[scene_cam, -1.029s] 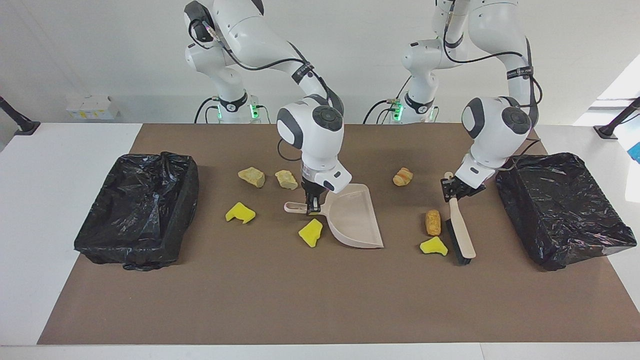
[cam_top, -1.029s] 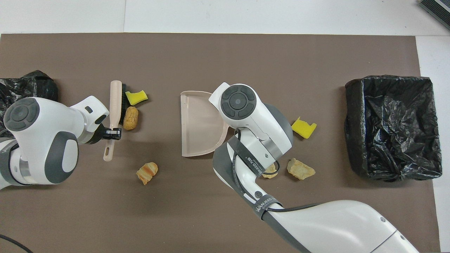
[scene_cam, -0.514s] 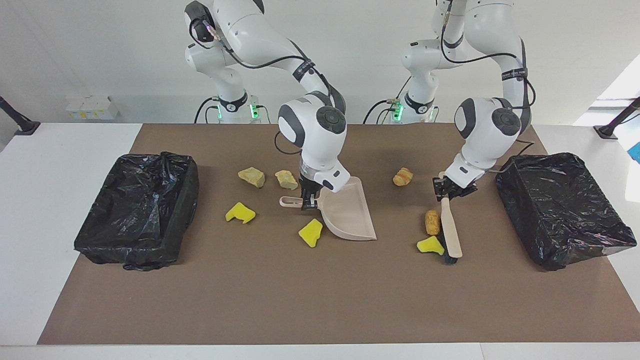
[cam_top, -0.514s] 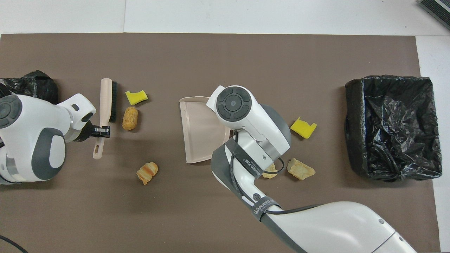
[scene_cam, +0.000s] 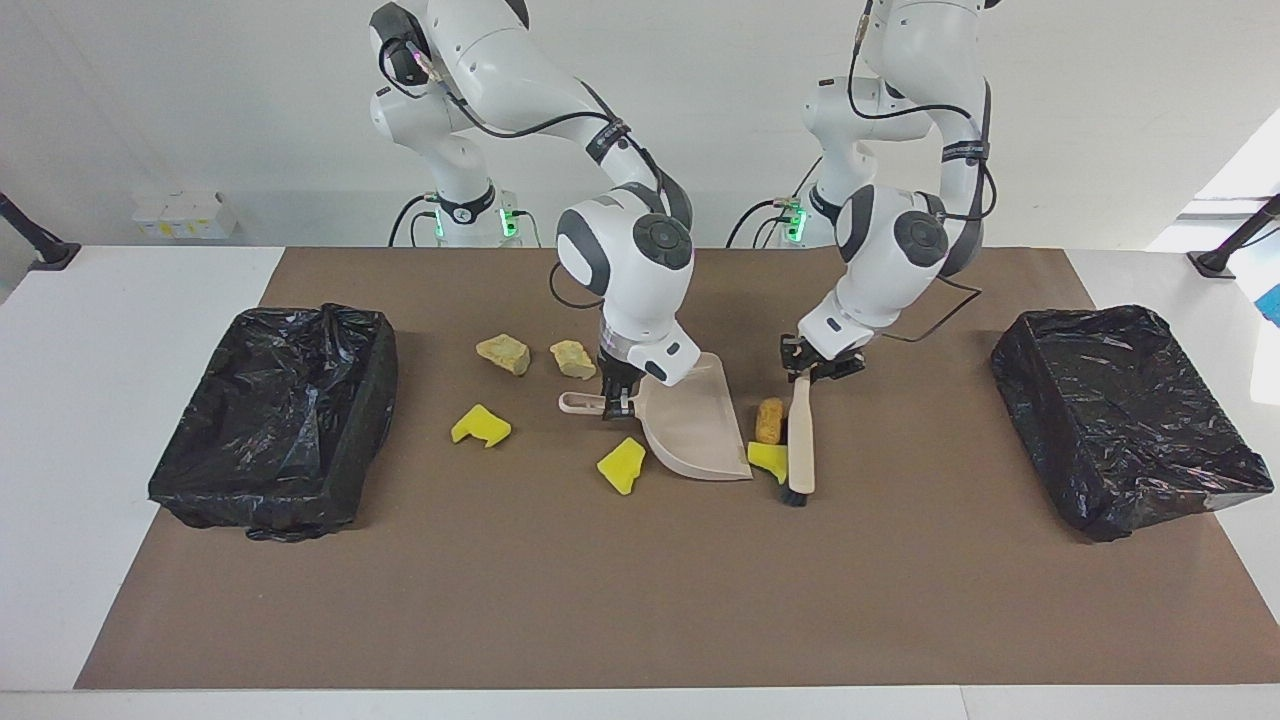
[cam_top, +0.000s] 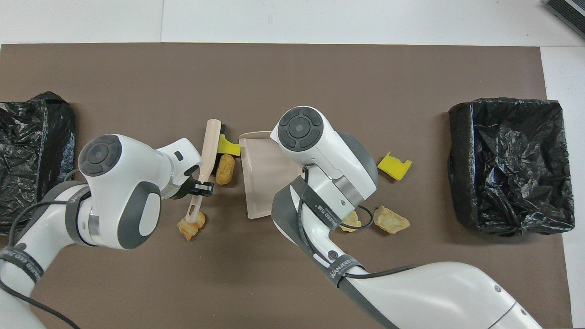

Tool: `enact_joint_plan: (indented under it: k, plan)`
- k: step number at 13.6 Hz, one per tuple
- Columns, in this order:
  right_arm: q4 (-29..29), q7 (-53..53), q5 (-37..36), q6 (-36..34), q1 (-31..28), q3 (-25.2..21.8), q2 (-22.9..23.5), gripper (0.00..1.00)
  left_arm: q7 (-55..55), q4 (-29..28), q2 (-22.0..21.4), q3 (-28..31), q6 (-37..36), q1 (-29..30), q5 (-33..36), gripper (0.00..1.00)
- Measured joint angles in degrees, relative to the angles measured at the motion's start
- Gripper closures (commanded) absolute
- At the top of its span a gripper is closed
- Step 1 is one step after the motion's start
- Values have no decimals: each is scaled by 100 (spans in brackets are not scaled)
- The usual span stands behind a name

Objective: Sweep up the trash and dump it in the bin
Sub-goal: 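Sweep crumbs and sponge into the dustpan with the left gripper's brush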

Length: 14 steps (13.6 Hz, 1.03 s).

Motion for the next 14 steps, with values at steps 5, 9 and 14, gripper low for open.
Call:
enact_joint_plan:
  k: [5,9,14]
  plan:
    - [3,0,1,53,-8,-2,24,100,-1310,-103,-225,2,32,-747,-892,100]
    - [11,0,1,68,-7,-2,25,100,-2947,-102,-481,-4,66,-889,-1075,100]
    - [17,0,1,148,2,3,30,100,-4598,-135,-1354,112,-1440,-698,23,100]
